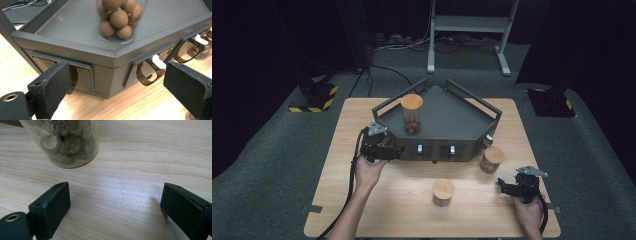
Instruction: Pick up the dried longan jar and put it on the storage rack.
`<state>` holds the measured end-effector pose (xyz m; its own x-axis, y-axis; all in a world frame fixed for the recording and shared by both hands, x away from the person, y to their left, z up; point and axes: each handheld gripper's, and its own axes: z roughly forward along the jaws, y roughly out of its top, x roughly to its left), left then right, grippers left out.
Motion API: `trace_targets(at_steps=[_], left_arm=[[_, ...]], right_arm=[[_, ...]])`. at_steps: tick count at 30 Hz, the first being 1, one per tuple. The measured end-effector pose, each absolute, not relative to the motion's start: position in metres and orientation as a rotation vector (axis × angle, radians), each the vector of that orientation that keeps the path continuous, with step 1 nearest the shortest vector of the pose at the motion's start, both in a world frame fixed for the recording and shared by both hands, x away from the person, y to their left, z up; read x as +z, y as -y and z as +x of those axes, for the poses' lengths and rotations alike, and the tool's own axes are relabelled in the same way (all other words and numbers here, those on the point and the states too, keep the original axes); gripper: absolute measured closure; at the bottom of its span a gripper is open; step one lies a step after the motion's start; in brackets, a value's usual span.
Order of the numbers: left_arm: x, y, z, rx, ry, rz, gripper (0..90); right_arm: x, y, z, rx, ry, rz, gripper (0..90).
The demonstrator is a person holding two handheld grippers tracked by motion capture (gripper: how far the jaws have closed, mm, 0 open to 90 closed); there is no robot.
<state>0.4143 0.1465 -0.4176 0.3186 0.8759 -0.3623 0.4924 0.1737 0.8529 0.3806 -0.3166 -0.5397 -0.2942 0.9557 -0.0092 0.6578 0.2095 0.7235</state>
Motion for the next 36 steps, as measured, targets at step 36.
trace_targets(at_steps=[36], left_arm=[[-0.442, -0.152, 0.4, 0.413, -1.359, 1.469, 7.8]], right_arm=[[-0.54, 0.317, 0.381, 0.859, -2.03, 1.492, 8.8]])
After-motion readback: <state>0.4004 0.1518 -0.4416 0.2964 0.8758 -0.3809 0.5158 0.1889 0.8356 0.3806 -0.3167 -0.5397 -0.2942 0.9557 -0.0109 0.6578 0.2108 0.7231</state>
